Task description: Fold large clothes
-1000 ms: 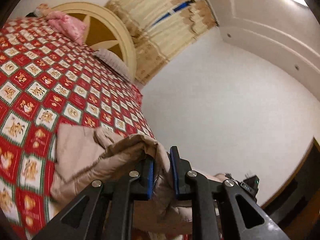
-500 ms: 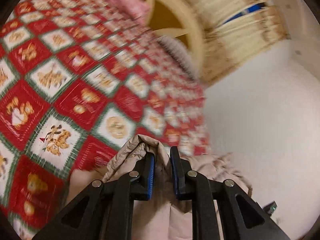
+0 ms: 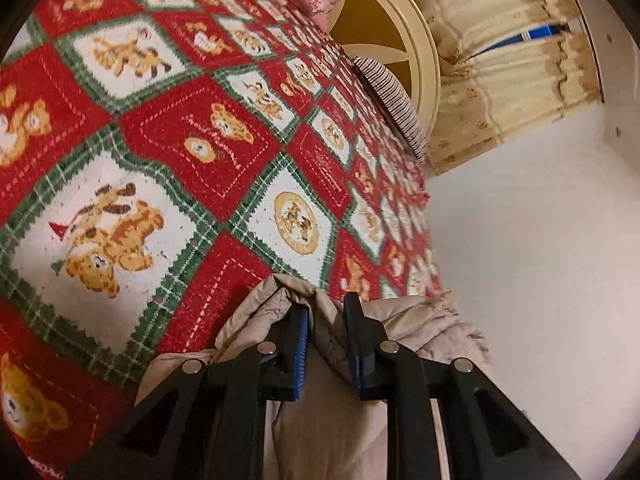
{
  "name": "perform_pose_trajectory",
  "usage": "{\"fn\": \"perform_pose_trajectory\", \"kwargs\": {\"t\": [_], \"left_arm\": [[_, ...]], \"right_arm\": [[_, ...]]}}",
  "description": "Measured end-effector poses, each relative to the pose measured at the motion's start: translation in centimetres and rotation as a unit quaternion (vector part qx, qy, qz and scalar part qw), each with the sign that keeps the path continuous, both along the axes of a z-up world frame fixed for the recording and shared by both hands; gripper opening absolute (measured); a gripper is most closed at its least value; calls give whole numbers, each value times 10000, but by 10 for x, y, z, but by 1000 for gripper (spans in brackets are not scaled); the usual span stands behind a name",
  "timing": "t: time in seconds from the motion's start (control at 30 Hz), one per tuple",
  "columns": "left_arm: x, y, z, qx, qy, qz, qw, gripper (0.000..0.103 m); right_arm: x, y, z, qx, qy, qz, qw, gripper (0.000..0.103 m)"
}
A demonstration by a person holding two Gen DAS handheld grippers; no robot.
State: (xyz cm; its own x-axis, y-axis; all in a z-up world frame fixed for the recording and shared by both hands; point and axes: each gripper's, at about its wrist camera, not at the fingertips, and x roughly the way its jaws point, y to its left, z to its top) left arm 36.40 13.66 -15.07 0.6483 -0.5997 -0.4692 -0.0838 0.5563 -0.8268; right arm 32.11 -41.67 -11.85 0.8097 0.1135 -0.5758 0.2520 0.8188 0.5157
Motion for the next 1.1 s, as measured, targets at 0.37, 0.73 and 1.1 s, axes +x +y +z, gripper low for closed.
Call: {"fn": "perform_pose_trajectory", "kwargs": {"t": [0.37, 0.73, 1.1], "left_arm": [[-36, 92, 113, 842, 248, 875, 9923, 70], [-43, -140, 152, 3524, -1173, -1204, 9206, 70], [-28, -199, 66, 4023, -1051, -936, 9046, 74]], "right_arm": [[-48, -26, 62, 1358, -1074, -108, 9848, 83], [-39, 167, 131, -1153, -136, 1744, 9778, 35], [9, 191, 21, -1191, 150, 1413, 9827, 32]]}}
